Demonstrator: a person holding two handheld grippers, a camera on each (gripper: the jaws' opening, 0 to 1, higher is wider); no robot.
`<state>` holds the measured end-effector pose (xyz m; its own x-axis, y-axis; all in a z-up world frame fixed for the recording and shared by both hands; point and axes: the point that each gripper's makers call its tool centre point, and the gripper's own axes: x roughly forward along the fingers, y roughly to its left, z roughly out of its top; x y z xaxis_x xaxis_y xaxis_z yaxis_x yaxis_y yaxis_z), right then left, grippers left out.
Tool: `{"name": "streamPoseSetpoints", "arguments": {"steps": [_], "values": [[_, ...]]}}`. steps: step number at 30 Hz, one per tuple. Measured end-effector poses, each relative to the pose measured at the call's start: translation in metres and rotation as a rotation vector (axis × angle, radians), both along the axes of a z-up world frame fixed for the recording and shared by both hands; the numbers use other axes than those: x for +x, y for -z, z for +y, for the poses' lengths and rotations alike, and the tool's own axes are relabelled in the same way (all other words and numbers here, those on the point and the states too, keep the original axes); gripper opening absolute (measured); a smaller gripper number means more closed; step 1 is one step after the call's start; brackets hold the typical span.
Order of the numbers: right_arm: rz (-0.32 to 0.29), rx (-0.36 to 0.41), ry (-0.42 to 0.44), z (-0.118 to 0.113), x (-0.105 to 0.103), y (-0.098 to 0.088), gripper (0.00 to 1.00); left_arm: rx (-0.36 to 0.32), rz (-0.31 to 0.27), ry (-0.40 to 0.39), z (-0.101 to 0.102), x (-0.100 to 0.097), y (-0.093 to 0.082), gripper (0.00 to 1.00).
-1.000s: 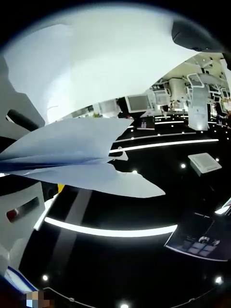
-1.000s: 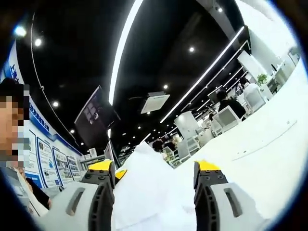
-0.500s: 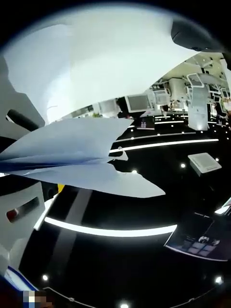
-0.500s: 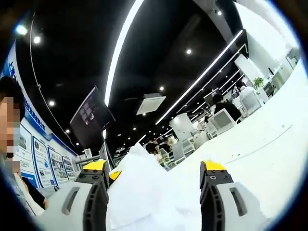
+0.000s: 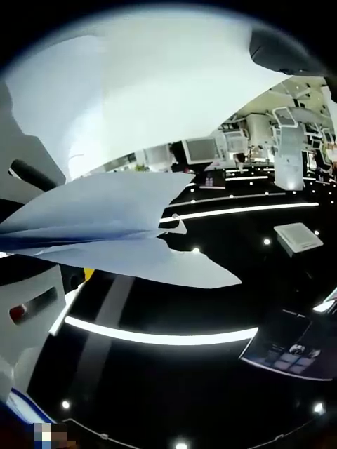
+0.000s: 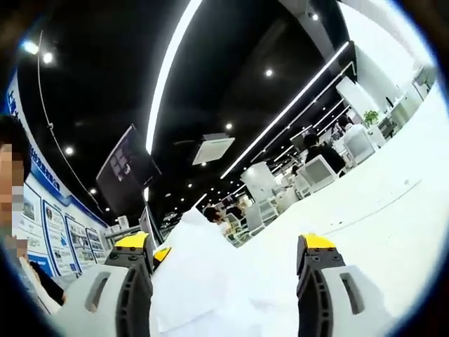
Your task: Organize the stack of printing papers by aligning and flattening the scattered papers on the table
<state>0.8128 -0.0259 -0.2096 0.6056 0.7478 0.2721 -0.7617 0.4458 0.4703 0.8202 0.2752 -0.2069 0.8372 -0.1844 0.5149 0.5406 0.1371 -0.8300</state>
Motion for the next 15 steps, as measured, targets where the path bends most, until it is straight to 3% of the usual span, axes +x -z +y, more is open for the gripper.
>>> {"name": "streamPoseSetpoints", "arguments": {"steps": [4, 15], "values": [[0.04, -0.012, 0.016, -0.004, 0.005, 0.006, 0.9, -0.001, 0.0, -0.001, 0.001, 0.0, 0.0, 0.06], [0.074, -0.032, 0.043, -0.01, 0.008, 0.013, 0.9, -0.005, -0.002, -0.003, 0.002, 0.0, 0.0, 0.06]]}}
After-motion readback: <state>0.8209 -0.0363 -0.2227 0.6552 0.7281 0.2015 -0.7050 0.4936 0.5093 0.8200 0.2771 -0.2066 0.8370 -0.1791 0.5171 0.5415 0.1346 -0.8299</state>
